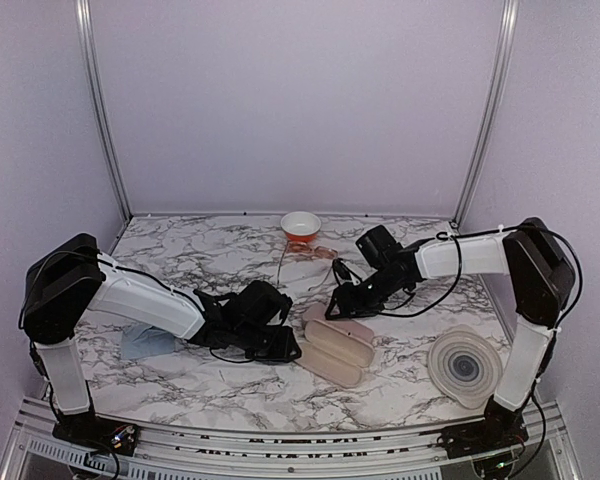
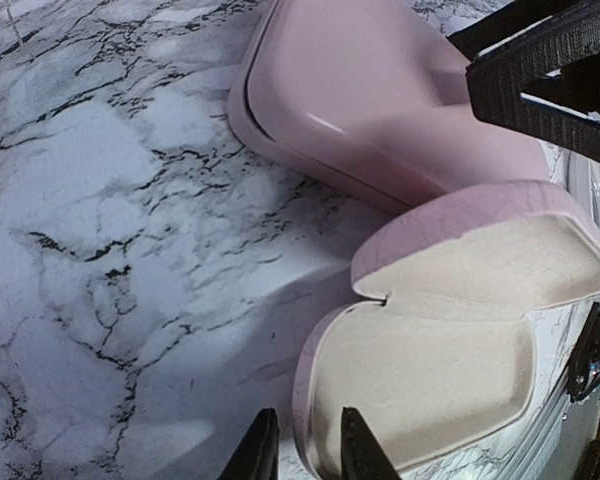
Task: Organize the sunglasses
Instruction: Move the case with the sunglasses to the center of the board.
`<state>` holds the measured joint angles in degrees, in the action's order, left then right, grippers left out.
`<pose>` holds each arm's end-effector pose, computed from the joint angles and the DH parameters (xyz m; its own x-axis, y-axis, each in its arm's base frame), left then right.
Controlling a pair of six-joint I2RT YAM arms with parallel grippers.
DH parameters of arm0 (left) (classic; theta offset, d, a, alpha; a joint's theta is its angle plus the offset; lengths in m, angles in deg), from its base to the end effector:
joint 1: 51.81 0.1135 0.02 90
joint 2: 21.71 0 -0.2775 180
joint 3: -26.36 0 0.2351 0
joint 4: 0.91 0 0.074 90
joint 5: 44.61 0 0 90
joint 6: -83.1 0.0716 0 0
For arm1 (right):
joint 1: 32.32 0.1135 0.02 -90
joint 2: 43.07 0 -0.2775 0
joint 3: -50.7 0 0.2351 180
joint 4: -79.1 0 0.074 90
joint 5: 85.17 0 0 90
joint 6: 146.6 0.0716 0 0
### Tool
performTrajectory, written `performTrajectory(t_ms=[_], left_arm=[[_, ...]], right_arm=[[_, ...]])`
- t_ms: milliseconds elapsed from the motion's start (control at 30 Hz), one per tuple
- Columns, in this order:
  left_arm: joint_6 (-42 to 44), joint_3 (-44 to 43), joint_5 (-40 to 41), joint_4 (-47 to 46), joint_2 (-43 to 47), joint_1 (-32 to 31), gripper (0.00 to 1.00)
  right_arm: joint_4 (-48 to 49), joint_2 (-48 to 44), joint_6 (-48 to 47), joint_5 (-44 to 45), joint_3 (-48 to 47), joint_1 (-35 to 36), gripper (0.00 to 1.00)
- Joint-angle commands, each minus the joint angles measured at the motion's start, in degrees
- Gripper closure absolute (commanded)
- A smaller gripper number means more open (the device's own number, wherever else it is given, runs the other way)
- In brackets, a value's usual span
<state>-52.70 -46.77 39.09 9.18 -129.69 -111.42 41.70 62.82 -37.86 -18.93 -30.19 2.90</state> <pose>0.1963 -0.3502 0.1406 -0.8920 0.1123 -0.4379 0.3690 0.7407 -0.5615 0.2887 0.2391 0.1574 -0.9042 -0.2784 -0.3240 -0.4117 0.7703 0.4870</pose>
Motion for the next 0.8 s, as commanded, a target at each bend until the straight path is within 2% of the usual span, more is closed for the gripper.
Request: performTrajectory(t_ms=[0,167,533,767], left_arm=[[0.5,-1.2,0.7,1.0,-0.2,-0.3,0.73],[0.5,-1.0,0.8,1.4,1.2,-0.3,0.64],[0.6,-2.2,1.2,2.9,4.8,-0.3,0.51],[2.8,-2.2,5.9,9.4,12.7,0.2,0.44]], right_arm=[[-0.1,-0.3,-0.2,1.9,-2.9,0.6,0.39],[-2.3,-0.6,-0.4,6.3,-5.4,0.6,0.39],[-5.9,-2.8,-1.9,11.2,-9.8,0.5,0.39],[-6.8,-6.0,-2.7,15.5,-10.9,0.5,0.39]])
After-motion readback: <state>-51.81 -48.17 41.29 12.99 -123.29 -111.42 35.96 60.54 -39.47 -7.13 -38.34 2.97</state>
